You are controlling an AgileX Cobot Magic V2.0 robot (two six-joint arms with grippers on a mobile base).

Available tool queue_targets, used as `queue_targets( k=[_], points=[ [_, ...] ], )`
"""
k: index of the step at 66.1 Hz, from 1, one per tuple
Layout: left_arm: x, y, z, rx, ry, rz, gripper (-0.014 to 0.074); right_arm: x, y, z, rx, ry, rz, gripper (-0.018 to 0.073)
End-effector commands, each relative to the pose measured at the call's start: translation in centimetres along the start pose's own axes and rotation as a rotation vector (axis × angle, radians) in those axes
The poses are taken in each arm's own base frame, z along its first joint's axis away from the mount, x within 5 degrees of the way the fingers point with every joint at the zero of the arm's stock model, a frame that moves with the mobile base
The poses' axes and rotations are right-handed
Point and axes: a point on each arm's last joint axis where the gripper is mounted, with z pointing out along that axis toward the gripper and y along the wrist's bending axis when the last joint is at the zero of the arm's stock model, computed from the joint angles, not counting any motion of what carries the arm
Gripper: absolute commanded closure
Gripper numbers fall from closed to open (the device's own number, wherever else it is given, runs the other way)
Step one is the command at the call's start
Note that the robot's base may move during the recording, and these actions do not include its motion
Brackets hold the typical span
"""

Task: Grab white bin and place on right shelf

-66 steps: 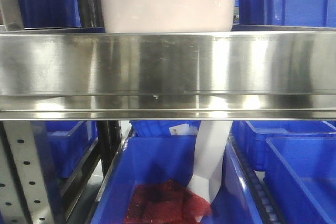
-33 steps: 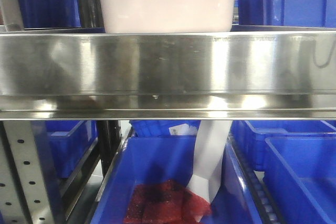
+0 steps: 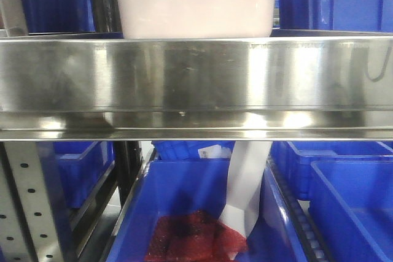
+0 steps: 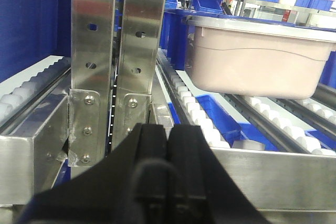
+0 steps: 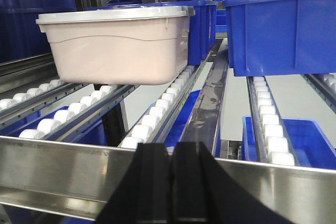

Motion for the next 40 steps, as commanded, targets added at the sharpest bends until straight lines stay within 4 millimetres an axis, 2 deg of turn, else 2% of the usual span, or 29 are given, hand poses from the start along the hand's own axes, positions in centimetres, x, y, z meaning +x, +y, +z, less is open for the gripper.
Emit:
queue_targets(
  k=[1,15,29,40],
  points=[
    [-1.3,0.1,-0.1,-0.018,-0.070,-0.019,0.0715,-1.2,-0.1,-0.1,0.027,-0.065,0.004,0.0530],
    [-1.3,0.1,-0.1,-0.018,-0.070,-0.019,0.0715,-0.6,-0.3,0.1,0.032,-0.046,0.010,0.0530],
    [-1.3,0.1,-0.1,-0.018,-0.070,-0.019,0.0715,2.3,-1.8,0.9,0.133,-0.041,0.052,0.0530],
    [-1.3,0.1,-0.1,-0.018,-0.070,-0.019,0.0715,3.7,-2.6,1.0,0.197,0.012,0.058,0.0530]
  ],
)
